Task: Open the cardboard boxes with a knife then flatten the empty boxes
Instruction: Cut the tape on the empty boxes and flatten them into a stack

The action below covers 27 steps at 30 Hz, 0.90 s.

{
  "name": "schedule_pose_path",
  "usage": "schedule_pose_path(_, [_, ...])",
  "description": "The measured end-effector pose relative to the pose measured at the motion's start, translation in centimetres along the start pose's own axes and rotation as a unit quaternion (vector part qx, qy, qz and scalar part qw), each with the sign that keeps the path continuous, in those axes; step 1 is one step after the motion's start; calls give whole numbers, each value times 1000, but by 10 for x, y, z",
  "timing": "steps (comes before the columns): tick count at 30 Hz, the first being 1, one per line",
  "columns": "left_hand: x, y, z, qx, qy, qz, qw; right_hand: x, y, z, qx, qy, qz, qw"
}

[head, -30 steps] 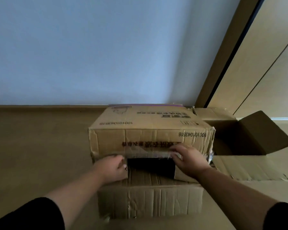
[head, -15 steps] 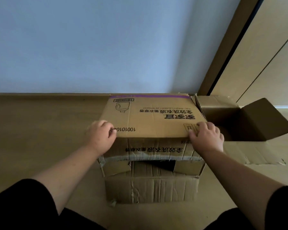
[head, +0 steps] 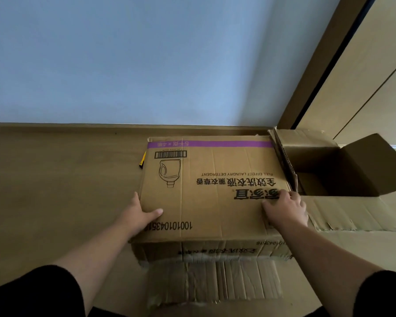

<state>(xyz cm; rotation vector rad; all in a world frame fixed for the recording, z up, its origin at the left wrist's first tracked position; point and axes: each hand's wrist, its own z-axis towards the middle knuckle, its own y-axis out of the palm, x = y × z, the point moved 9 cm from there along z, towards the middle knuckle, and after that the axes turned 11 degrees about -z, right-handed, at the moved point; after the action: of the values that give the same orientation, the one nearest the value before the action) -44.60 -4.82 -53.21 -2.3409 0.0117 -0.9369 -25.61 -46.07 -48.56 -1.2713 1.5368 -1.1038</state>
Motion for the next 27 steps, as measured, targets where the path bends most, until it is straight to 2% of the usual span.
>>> schedule_pose_path(3, [2, 0, 17, -8, -1, -43, 999, 5, 6, 11, 5, 28, -3, 1000])
schedule_pose_path(9, [9, 6, 34, -1, -18, -211, 977, 16, 3, 33, 18, 108, 36, 993])
schedule_pose_path(13, [5, 3, 42, 8, -23, -243, 970, 27, 30, 47, -51, 150, 145, 977])
schedule_pose_path(15, [6, 4, 43, 9, -13, -256, 967, 28, 34, 54, -61, 162, 174, 969])
schedule_pose_path(23, [34, -25, 30, 32, 49, -262, 963, -3, -8, 43, 9, 109, 170, 979])
schedule_pose_path(27, [61, -52, 11, 62, 109, -279, 952, -12, -33, 40, 67, 74, 251, 963])
